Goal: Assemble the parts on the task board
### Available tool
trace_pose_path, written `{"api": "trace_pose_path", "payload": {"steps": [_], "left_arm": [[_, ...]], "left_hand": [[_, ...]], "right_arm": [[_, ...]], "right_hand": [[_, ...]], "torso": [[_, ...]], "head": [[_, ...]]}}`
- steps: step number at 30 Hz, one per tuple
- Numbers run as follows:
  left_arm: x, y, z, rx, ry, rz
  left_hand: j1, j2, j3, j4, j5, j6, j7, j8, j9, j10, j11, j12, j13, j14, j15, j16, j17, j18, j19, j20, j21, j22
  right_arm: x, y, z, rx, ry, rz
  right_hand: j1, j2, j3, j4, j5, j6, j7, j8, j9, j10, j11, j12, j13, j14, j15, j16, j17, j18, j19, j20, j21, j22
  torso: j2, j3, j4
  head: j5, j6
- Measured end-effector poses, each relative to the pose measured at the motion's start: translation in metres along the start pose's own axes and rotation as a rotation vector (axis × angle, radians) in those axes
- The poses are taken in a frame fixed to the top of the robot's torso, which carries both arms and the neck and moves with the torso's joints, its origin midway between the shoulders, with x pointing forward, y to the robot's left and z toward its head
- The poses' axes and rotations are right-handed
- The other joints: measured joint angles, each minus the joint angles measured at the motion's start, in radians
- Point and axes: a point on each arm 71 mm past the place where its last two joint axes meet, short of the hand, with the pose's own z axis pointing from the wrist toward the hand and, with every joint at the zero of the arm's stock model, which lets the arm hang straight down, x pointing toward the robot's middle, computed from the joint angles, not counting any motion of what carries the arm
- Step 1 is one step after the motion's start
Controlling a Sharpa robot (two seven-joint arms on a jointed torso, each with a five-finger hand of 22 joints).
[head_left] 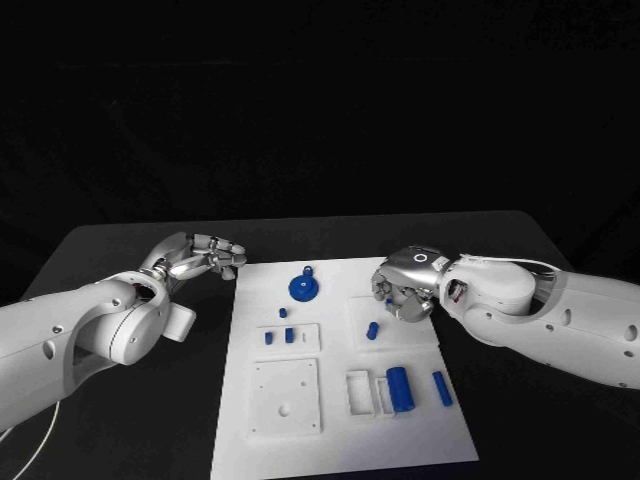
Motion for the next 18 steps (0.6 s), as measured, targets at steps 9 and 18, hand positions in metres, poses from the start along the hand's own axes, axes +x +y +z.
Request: {"api": "trace_pose_path", "payload": {"steps": [9, 18], "left_arm": [[-0.0009, 0.0005, 0.0001, -0.003, -0.002, 0.001], [-0.0020, 0.0011, 0.0005, -0.005, -0.005, 0.002]], "left_hand": [[0.000, 0.000, 0.000, 0.000, 0.000, 0.000, 0.000, 0.000, 0.000, 0.000, 0.000, 0.000, 0.000, 0.000, 0.000, -0.004, 0.001, 0.000, 0.000, 0.000, 0.000, 0.000], [0.000, 0.000, 0.000, 0.000, 0.000, 0.000, 0.000, 0.000, -0.001, 0.000, 0.000, -0.004, 0.000, 0.000, 0.000, -0.004, 0.002, 0.000, 0.000, 0.000, -0.004, 0.000]], "right_arm": [[0.0006, 0.0016, -0.0002, 0.002, -0.008, -0.011], [0.0008, 0.0033, 0.0000, 0.004, -0.016, -0.016]], "right_hand": [[0.001, 0.001, 0.008, 0.002, -0.004, 0.013, -0.003, 0.009, 0.012, 0.009, -0.006, 0.003, 0.001, 0.003, -0.010, 0.023, 0.010, 0.000, 0.008, -0.007, 0.029, 0.001], [0.004, -0.001, 0.008, 0.002, -0.008, 0.017, -0.006, 0.014, 0.017, 0.016, -0.005, 0.003, 0.001, 0.003, -0.010, 0.032, 0.013, 0.000, 0.011, -0.011, 0.039, 0.001]], "torso": [[0.000, 0.0000, 0.0000], [0.000, -0.0005, 0.0001]], "head": [[-0.002, -0.002], [-0.002, -0.002]]}}
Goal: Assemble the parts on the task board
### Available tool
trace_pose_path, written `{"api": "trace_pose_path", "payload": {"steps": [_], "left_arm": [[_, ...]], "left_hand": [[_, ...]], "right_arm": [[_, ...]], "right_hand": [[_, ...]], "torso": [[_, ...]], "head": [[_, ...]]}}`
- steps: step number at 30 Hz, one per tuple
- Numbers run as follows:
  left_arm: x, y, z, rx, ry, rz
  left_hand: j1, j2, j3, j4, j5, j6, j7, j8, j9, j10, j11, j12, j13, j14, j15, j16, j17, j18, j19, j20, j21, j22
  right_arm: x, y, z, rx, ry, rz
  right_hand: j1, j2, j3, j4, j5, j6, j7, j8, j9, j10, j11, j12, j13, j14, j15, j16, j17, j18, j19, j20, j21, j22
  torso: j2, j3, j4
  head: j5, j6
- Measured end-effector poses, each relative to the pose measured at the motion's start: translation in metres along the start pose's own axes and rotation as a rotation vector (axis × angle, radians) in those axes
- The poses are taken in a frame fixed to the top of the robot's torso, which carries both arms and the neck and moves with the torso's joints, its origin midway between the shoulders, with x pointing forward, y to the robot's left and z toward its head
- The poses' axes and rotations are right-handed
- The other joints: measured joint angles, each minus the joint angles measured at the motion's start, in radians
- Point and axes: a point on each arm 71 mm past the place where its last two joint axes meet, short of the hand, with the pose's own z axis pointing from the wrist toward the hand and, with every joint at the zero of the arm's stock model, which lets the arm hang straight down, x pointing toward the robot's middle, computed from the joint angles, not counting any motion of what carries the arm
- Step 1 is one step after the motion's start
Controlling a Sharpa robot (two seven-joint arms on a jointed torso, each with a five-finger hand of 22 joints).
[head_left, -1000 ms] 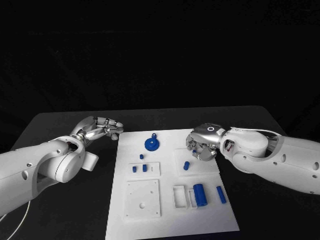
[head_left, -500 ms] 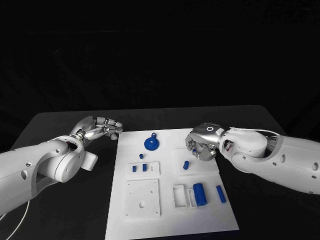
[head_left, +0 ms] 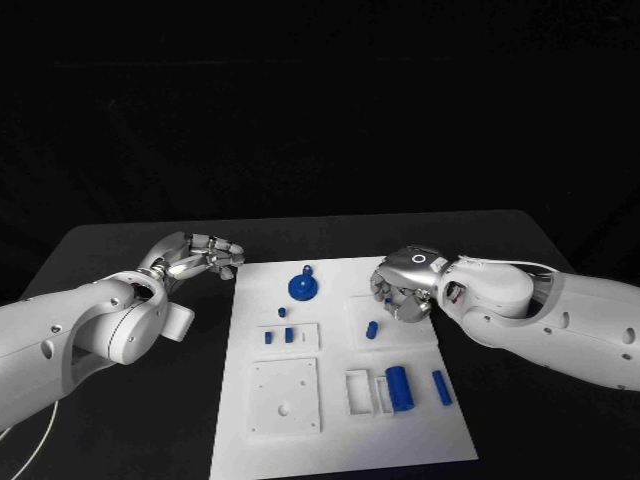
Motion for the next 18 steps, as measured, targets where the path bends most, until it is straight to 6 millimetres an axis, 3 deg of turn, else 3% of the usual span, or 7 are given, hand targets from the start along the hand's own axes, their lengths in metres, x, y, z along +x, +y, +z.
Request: {"api": "trace_pose_path", "payload": {"steps": [18], "left_arm": [[-0.004, 0.002, 0.001, -0.005, -0.011, 0.004]], "left_hand": [[0.000, 0.000, 0.003, -0.003, 0.000, 0.000, 0.000, 0.000, 0.000, 0.000, 0.000, 0.000, 0.000, 0.000, 0.000, -0.004, 0.002, 0.000, 0.000, 0.000, 0.000, 0.000]], "right_arm": [[-0.019, -0.003, -0.001, 0.004, -0.045, -0.001]], "right_hand": [[0.001, -0.001, 0.003, 0.003, -0.001, 0.000, 0.000, 0.000, 0.003, 0.000, 0.000, -0.002, 0.001, 0.000, 0.000, 0.002, 0.000, 0.000, 0.005, -0.002, 0.005, -0.001]], "torso": [[-0.001, -0.0008, 0.0005]], "head": [[0.005, 0.000]]}}
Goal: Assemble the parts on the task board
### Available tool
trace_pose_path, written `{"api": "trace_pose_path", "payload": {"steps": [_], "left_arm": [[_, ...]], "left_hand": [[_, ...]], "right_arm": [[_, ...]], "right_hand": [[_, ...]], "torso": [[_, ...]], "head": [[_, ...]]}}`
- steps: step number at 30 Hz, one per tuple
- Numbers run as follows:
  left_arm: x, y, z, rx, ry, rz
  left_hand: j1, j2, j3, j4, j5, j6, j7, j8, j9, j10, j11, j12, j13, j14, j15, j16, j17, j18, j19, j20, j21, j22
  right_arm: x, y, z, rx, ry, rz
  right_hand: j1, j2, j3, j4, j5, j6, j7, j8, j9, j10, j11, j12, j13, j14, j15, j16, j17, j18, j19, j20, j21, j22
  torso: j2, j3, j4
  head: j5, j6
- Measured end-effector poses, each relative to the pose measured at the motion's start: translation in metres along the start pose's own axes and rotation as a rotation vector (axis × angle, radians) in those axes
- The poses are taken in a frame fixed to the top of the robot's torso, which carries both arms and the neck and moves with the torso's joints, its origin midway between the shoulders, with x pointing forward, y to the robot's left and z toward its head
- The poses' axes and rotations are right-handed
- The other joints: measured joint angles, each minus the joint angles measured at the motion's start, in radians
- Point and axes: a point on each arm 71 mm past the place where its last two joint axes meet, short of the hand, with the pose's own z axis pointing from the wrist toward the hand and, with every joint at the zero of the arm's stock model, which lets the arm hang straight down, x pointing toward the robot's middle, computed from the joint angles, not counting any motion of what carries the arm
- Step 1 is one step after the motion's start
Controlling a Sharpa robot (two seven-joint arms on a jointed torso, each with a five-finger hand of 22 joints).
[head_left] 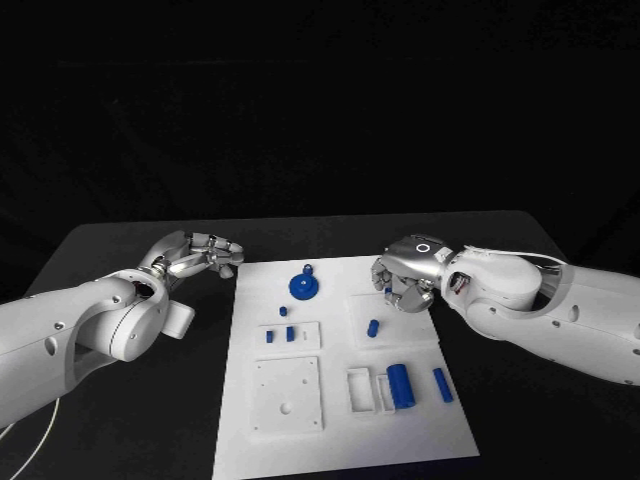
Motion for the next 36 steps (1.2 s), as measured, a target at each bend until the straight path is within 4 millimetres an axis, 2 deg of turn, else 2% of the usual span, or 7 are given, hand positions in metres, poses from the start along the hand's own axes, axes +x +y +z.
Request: {"api": "trace_pose_path", "payload": {"steps": [7, 12, 19, 23, 29, 36], "left_arm": [[-0.001, 0.000, 0.001, -0.001, -0.002, 0.001], [0.000, 0.000, 0.002, -0.001, -0.002, 0.001], [0.003, 0.000, 0.005, 0.001, 0.000, 0.002], [0.006, -0.001, 0.006, 0.003, 0.003, 0.001], [0.011, -0.003, 0.009, 0.007, 0.010, 0.000], [0.015, -0.004, 0.013, 0.009, 0.011, 0.001]], "left_hand": [[0.000, 0.000, -0.001, -0.001, 0.000, 0.000, 0.000, 0.000, 0.000, 0.000, 0.000, 0.000, 0.000, 0.000, 0.000, 0.000, 0.001, 0.000, 0.000, 0.000, 0.000, 0.001], [0.000, 0.000, -0.003, -0.003, 0.000, 0.000, 0.000, 0.000, 0.000, 0.000, 0.000, 0.000, 0.000, 0.000, 0.000, 0.000, 0.001, 0.000, 0.000, 0.000, 0.000, 0.001], [0.000, 0.000, -0.003, -0.003, 0.000, 0.000, 0.000, 0.000, -0.001, 0.000, 0.000, 0.000, 0.000, 0.003, 0.003, 0.000, 0.002, 0.000, 0.000, 0.000, 0.000, 0.001], [0.000, 0.000, -0.003, -0.003, 0.000, 0.000, 0.000, 0.000, -0.001, 0.000, 0.000, 0.000, 0.000, 0.003, 0.003, 0.000, 0.002, 0.000, 0.000, 0.000, 0.000, 0.001], [0.000, 0.000, -0.003, -0.003, 0.000, 0.000, 0.000, 0.000, -0.001, 0.000, 0.000, 0.000, 0.000, 0.003, 0.003, 0.000, 0.003, 0.000, 0.000, 0.000, 0.000, 0.002], [0.004, 0.004, -0.003, -0.003, 0.000, 0.000, 0.000, 0.000, -0.001, 0.000, 0.000, 0.000, 0.000, 0.003, 0.003, -0.004, 0.004, 0.000, 0.000, 0.000, 0.000, 0.002]], "right_arm": [[-0.011, 0.006, -0.001, -0.017, -0.021, 0.018], [-0.017, 0.016, 0.000, -0.045, -0.047, 0.059], [-0.026, 0.040, 0.007, -0.115, -0.105, 0.134], [-0.027, 0.061, 0.012, -0.170, -0.129, 0.180], [-0.019, 0.092, 0.018, -0.245, -0.133, 0.241], [-0.008, 0.118, 0.023, -0.305, -0.118, 0.276]], "right_hand": [[0.000, 0.000, 0.001, 0.001, -0.003, 0.000, 0.000, 0.000, 0.001, 0.000, 0.000, 0.003, 0.000, 0.000, 0.000, 0.001, 0.000, 0.000, 0.000, 0.000, 0.003, 0.000], [0.000, 0.000, 0.003, 0.003, -0.007, 0.000, 0.000, 0.000, 0.002, 0.000, -0.001, 0.003, 0.000, 0.000, 0.000, 0.002, 0.000, 0.000, 0.000, 0.000, 0.005, 0.000], [0.000, 0.000, 0.007, 0.007, -0.007, 0.000, 0.000, 0.000, 0.003, -0.002, -0.002, 0.003, 0.000, -0.001, 0.000, 0.002, 0.000, 0.000, -0.002, -0.002, 0.005, 0.000], [0.000, 0.000, 0.007, 0.007, -0.003, 0.000, 0.000, 0.000, 0.004, 0.000, -0.004, 0.003, 0.000, -0.001, 0.001, 0.002, 0.000, 0.000, -0.004, -0.003, 0.005, 0.000], [0.000, 0.000, 0.007, 0.007, -0.003, 0.000, 0.000, 0.000, 0.005, 0.000, -0.004, 0.003, 0.000, -0.001, 0.001, 0.004, 0.000, 0.000, -0.004, -0.003, 0.010, 0.000], [0.000, 0.000, 0.006, 0.007, -0.003, 0.000, 0.000, 0.000, 0.007, -0.002, -0.006, 0.001, 0.000, -0.002, 0.002, 0.005, 0.000, 0.000, -0.006, -0.002, 0.010, 0.000]], "torso": [[-0.001, -0.0006, -0.0006], [-0.001, -0.0008, -0.0012], [-0.002, -0.0009, -0.0017], [-0.003, -0.0008, -0.0017], [-0.004, -0.0009, -0.0023], [-0.003, -0.0012, -0.0012]], "head": [[0.002, 0.000], [0.008, 0.003], [0.027, 0.007], [0.049, 0.007], [0.092, 0.006], [0.151, -0.005]]}}
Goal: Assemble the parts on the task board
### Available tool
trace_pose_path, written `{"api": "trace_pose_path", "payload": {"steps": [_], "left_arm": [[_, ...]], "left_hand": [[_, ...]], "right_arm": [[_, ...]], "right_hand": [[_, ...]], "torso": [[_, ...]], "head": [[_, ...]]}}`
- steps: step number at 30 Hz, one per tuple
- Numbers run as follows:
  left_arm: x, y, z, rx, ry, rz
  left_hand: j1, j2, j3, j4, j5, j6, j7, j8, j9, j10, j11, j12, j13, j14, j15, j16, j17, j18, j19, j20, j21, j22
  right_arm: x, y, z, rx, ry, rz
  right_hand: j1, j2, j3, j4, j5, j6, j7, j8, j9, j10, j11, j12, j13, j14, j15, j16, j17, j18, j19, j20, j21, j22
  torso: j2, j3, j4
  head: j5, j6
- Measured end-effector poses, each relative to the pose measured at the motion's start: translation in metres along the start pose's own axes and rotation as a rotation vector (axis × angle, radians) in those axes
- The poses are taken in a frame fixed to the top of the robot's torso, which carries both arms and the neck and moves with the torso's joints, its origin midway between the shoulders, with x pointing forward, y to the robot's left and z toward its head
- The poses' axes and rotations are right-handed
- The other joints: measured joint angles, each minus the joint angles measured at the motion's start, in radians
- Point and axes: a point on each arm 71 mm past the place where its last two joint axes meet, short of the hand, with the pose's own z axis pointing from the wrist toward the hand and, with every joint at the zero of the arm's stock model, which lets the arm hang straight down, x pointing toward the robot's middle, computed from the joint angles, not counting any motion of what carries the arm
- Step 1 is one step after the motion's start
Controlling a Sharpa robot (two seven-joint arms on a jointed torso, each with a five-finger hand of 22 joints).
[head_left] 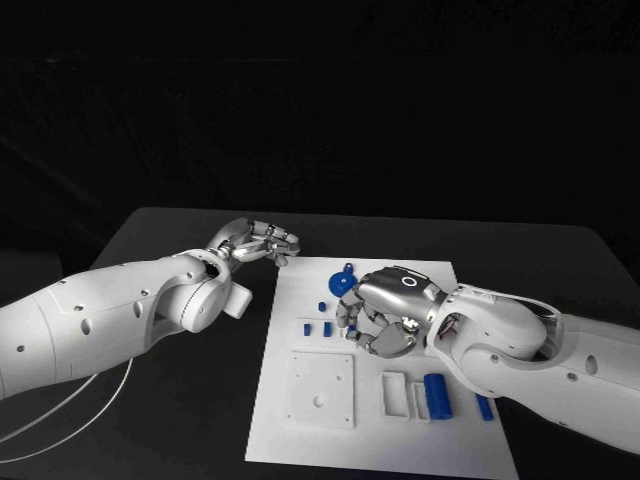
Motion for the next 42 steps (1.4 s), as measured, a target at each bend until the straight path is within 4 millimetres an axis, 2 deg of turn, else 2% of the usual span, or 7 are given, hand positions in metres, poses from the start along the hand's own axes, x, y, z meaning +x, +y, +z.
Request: {"api": "trace_pose_path", "payload": {"steps": [3, 4, 9, 15, 28, 30, 42], "left_arm": [[0.001, 0.000, 0.001, 0.000, -0.002, 0.001], [0.001, 0.000, 0.001, 0.000, -0.002, 0.001], [0.001, 0.000, 0.003, 0.000, -0.006, 0.003], [0.002, 0.000, 0.003, 0.001, -0.005, 0.002], [0.004, -0.001, 0.004, 0.002, -0.001, 0.001], [0.004, -0.001, 0.004, 0.002, -0.001, 0.001], [0.004, -0.001, 0.004, 0.002, 0.000, 0.001]], "left_hand": [[0.000, 0.000, 0.002, -0.002, 0.000, 0.000, 0.000, 0.000, 0.000, 0.000, 0.000, 0.000, 0.000, 0.000, 0.000, 0.000, 0.000, 0.000, 0.000, 0.000, 0.000, 0.000], [0.000, 0.000, 0.003, -0.003, 0.000, 0.000, 0.000, 0.000, 0.000, 0.000, 0.000, 0.000, 0.000, 0.000, 0.000, 0.000, 0.000, 0.000, 0.000, 0.000, 0.000, 0.000], [0.000, 0.000, 0.003, -0.003, 0.000, 0.000, 0.000, 0.004, 0.000, 0.000, 0.000, 0.000, 0.000, 0.000, 0.000, 0.000, 0.001, 0.000, 0.000, 0.000, 0.000, 0.000], [0.000, 0.000, 0.003, -0.003, 0.000, 0.000, 0.000, 0.004, 0.000, 0.000, 0.000, 0.000, 0.000, 0.000, 0.000, 0.000, 0.001, 0.000, 0.000, 0.000, -0.004, 0.001], [0.000, 0.000, 0.003, -0.003, 0.000, 0.000, 0.000, 0.004, 0.000, 0.000, 0.000, 0.000, 0.000, 0.000, 0.000, 0.000, 0.003, 0.000, 0.000, 0.000, -0.004, 0.001], [0.000, 0.000, 0.003, -0.003, 0.000, 0.000, 0.000, 0.004, 0.000, 0.000, 0.000, 0.000, 0.000, 0.000, -0.001, 0.000, 0.003, 0.000, 0.000, 0.000, -0.004, 0.001], [0.000, 0.000, 0.003, -0.003, 0.000, 0.000, 0.000, 0.004, 0.000, 0.000, 0.000, 0.000, 0.000, -0.001, -0.001, -0.004, 0.004, 0.000, 0.000, 0.000, -0.004, 0.002]], "right_arm": [[0.006, 0.005, 0.002, -0.013, 0.009, 0.008], [0.008, 0.006, 0.002, -0.016, 0.013, 0.010], [0.018, 0.010, 0.002, -0.029, 0.031, 0.011], [0.021, 0.013, 0.001, -0.042, 0.039, 0.001], [0.036, 0.021, -0.003, -0.067, 0.081, -0.003], [0.037, 0.022, -0.003, -0.070, 0.084, -0.005], [0.042, 0.024, -0.004, -0.079, 0.102, -0.019]], "right_hand": [[0.000, 0.000, 0.000, 0.000, 0.000, 0.000, 0.000, 0.000, 0.000, 0.000, 0.000, -0.002, 0.000, 0.000, 0.000, 0.000, 0.000, 0.000, 0.000, 0.000, 0.000, 0.000], [0.000, 0.000, 0.000, 0.000, 0.000, 0.000, 0.000, 0.000, 0.001, -0.001, -0.001, -0.002, 0.000, 0.000, 0.000, 0.000, 0.000, 0.000, 0.000, 0.000, 0.000, 0.000], [0.000, 0.000, -0.001, -0.001, 0.000, 0.000, 0.000, 0.000, 0.002, 0.002, 0.002, -0.003, 0.000, 0.000, 0.000, 0.000, 0.000, 0.000, 0.000, 0.000, 0.000, 0.000], [0.000, 0.000, -0.003, -0.003, 0.000, 0.000, 0.000, 0.000, 0.002, 0.002, 0.002, -0.006, 0.001, -0.001, 0.000, 0.000, -0.001, 0.000, 0.000, 0.000, 0.000, -0.001], [0.000, 0.000, -0.006, -0.006, 0.000, 0.000, 0.000, 0.000, 0.005, 0.001, 0.003, -0.011, 0.002, -0.002, -0.001, 0.000, -0.002, 0.000, -0.002, 0.002, 0.004, 0.000], [0.008, 0.008, -0.008, -0.008, -0.001, -0.001, 0.000, 0.000, 0.005, 0.001, 0.003, -0.012, 0.002, -0.002, -0.001, 0.000, -0.002, 0.000, -0.002, 0.002, 0.004, 0.000], [0.008, 0.008, -0.011, -0.011, 0.002, -0.001, 0.000, 0.000, 0.007, -0.002, 0.003, -0.008, 0.002, -0.001, -0.004, 0.001, -0.003, 0.000, -0.003, -0.004, 0.008, 0.000]], "torso": [[0.000, -0.0007, 0.0006], [0.000, -0.0006, 0.0006], [0.001, -0.0013, 0.0006], [0.001, -0.0013, 0.0009], [0.002, -0.0007, -0.0006], [0.002, -0.0005, -0.0006], [0.002, -0.0012, 0.0000]], "head": [[0.025, -0.008], [0.028, -0.009], [0.061, -0.022], [0.084, -0.035], [0.106, -0.061], [0.107, -0.064], [0.112, -0.075]]}}
